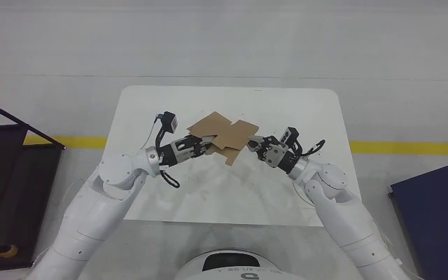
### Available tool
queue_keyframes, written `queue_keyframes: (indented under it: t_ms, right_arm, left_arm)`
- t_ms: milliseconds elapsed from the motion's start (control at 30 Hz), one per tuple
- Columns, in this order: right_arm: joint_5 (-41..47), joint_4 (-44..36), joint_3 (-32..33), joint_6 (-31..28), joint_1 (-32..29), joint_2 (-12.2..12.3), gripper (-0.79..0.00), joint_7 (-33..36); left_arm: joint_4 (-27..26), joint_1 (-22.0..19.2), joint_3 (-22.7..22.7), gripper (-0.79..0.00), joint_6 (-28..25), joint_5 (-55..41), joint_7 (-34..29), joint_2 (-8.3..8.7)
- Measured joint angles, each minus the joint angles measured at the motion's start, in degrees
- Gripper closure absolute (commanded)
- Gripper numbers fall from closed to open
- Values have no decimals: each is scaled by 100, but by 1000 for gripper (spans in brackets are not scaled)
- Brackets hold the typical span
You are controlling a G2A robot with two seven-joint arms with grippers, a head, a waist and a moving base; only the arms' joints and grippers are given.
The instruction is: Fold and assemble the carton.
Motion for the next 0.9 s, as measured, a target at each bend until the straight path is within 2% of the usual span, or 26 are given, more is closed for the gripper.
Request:
queue_keyframes:
  t_ms: [167, 500, 733, 833, 900]
  right_arm:
    - [0, 0, 0, 0, 0, 0, 0, 0]
    - [0, 0, 0, 0, 0, 0, 0, 0]
    - [0, 0, 0, 0, 0, 0, 0, 0]
    - [0, 0, 0, 0, 0, 0, 0, 0]
    - [0, 0, 0, 0, 0, 0, 0, 0]
  left_arm:
    - [25, -81, 145, -163, 240, 211, 168, -33]
    - [19, -204, 372, -154, 289, 438, 450, -114]
    - [31, -270, 508, -154, 483, 148, 545, -186]
    - [57, -314, 534, -142, 538, 37, 583, -212]
    - [73, -338, 553, -95, 566, 13, 616, -229]
